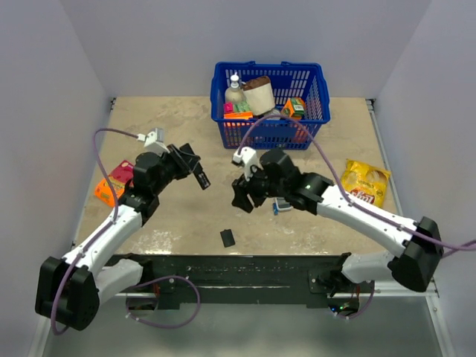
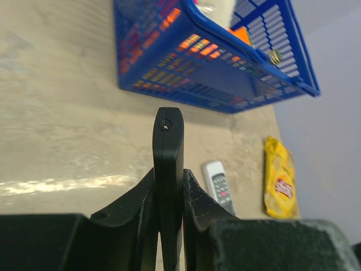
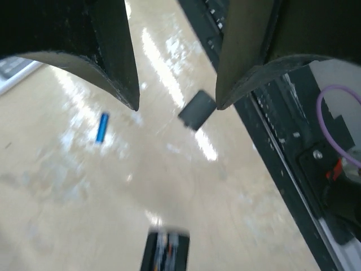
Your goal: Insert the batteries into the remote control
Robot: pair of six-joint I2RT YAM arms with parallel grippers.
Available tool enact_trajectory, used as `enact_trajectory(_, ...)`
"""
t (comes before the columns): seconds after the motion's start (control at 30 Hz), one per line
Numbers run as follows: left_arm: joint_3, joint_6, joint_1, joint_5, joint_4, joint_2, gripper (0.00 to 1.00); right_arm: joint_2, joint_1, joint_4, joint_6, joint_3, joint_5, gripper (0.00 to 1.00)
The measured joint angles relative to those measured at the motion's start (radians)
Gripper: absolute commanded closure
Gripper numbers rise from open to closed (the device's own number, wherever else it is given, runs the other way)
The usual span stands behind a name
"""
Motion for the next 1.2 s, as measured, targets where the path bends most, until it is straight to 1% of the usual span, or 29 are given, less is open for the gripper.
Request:
enact_trajectory(0.13,-0.026,0.043,0.059,-0.075,-0.064,-0.064,1.0,0.116,0.112,-0.091,0.139,-0.001,0.134,0.29)
enact_trajectory(0.23,-0.043,0.062,0.081,-0.121,-0.111,-0.104,1.0,0.196,0.178,-0.144,0.23,-0.001,0.201,0.24)
enact_trajectory(0.3,-0.053,0.075,0.087,-0.157,-0.146,-0.13,1.0,0.244,0.219,-0.164,0.279,-0.001,0.233,0.19)
enact_trajectory(0.37,-0.061,0.079,0.09,-0.196,-0.176,-0.151,1.0,0.29,0.261,-0.176,0.315,0.004,0.266,0.18)
enact_trajectory(0.57,-0.084,0.1,0.093,-0.303,-0.27,-0.183,1.0,0.476,0.377,-0.207,0.366,0.093,0.36,0.18)
enact_trajectory(0.77,-0.091,0.129,0.093,-0.343,-0.308,-0.183,1.0,0.603,0.419,-0.235,0.39,0.169,0.447,0.19)
enact_trajectory(0.93,-0.091,0.14,0.093,-0.343,-0.306,-0.183,1.0,0.629,0.42,-0.263,0.41,0.183,0.513,0.22)
enact_trajectory(1.2,-0.091,0.146,0.093,-0.331,-0.301,-0.182,1.0,0.61,0.404,-0.25,0.418,0.153,0.515,0.26)
